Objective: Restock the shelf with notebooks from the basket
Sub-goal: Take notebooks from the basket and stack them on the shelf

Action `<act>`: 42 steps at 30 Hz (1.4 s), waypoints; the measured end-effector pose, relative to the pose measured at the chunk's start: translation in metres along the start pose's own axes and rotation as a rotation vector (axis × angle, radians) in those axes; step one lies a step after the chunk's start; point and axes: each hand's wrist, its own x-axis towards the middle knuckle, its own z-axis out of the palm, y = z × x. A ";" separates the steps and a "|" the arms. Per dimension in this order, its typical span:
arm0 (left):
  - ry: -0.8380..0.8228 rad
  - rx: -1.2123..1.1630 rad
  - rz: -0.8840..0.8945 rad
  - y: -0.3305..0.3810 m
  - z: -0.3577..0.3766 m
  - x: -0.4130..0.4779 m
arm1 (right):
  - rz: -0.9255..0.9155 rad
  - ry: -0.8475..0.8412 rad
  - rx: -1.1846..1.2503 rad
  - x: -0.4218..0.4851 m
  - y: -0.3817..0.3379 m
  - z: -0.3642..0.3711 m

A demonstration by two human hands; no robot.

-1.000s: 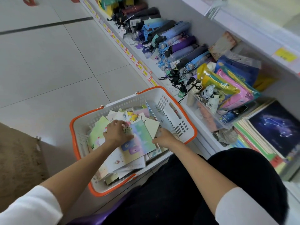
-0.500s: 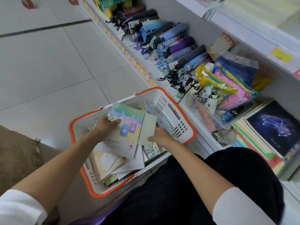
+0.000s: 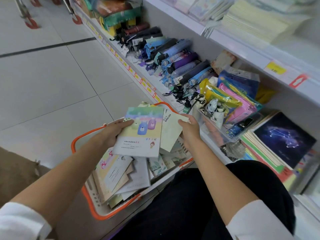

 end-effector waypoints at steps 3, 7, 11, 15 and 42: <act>0.026 -0.157 -0.045 -0.001 0.018 0.004 | 0.007 -0.022 0.147 -0.010 -0.007 0.001; -0.035 -0.285 -0.051 0.003 0.049 0.005 | 0.118 -0.217 0.220 -0.027 -0.008 0.007; -0.001 -0.254 0.060 0.016 0.069 0.003 | 0.172 -0.158 0.223 -0.033 -0.021 -0.004; -0.047 -0.214 0.190 0.033 0.101 -0.002 | -0.060 -0.065 -0.088 -0.034 -0.028 -0.025; -0.605 0.347 0.584 0.044 0.533 -0.138 | -0.393 0.750 0.330 -0.141 -0.192 -0.384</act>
